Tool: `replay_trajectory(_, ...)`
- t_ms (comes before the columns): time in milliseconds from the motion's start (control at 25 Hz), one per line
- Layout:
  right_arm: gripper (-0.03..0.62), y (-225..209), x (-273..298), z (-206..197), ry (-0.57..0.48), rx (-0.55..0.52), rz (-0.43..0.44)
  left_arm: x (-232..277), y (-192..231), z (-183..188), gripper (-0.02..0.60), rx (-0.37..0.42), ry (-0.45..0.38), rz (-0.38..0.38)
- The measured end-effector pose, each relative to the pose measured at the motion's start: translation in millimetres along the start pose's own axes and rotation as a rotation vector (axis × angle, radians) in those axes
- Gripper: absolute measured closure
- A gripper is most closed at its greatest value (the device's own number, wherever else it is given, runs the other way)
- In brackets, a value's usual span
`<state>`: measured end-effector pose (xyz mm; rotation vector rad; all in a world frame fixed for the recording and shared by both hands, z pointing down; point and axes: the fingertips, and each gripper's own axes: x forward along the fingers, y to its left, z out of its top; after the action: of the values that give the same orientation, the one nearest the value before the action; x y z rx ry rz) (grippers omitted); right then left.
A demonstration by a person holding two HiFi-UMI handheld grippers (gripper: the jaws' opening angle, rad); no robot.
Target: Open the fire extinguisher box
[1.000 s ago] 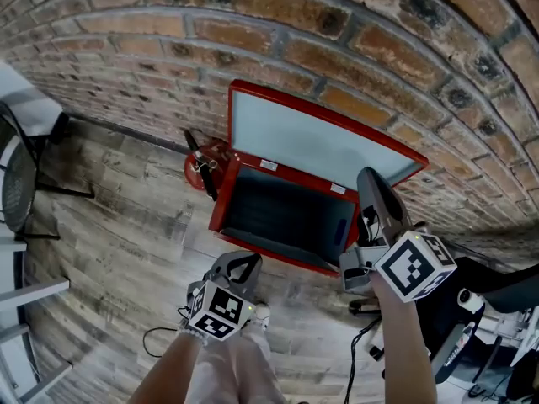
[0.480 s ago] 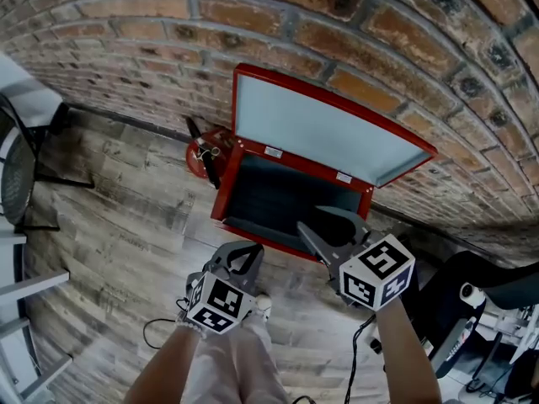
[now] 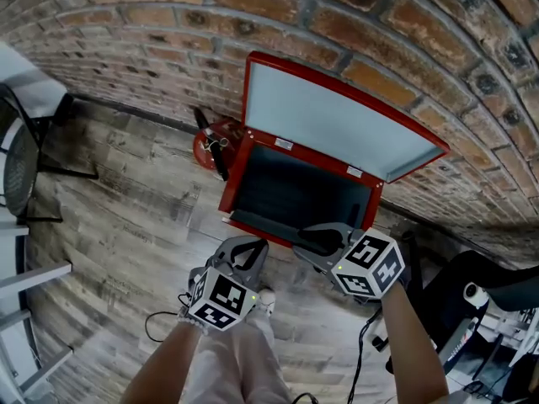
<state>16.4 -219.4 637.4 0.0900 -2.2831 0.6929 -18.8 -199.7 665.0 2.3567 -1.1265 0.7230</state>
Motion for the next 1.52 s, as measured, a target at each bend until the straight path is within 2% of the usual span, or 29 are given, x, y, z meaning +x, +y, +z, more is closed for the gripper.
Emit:
replay_trajectory(160, 0.484, 6, 9, -10, 0.055, 0.012, 0.065, -1, 0, -3, 0.583, -0.006, -0.003, 0.003)
replay_trajectory(480, 0.495, 13, 24, -26, 0.146, 0.014, 0.125, -4, -3, -10, 0.583, -0.009, -0.001, 0.000)
replay_trajectory(880, 0.514, 29, 30, -39, 0.175, 0.024, 0.188, -11, -13, -27, 0.583, -0.020, 0.022, -0.013)
replay_trajectory(1240, 0.526, 51, 41, -59, 0.214, -0.038, 0.228, -29, -19, -51, 0.583, -0.066, 0.045, -0.008)
replay_trajectory(1520, 0.530, 67, 52, -77, 0.241, -0.056, 0.216, -57, -10, -80, 0.583, -0.149, 0.068, 0.057)
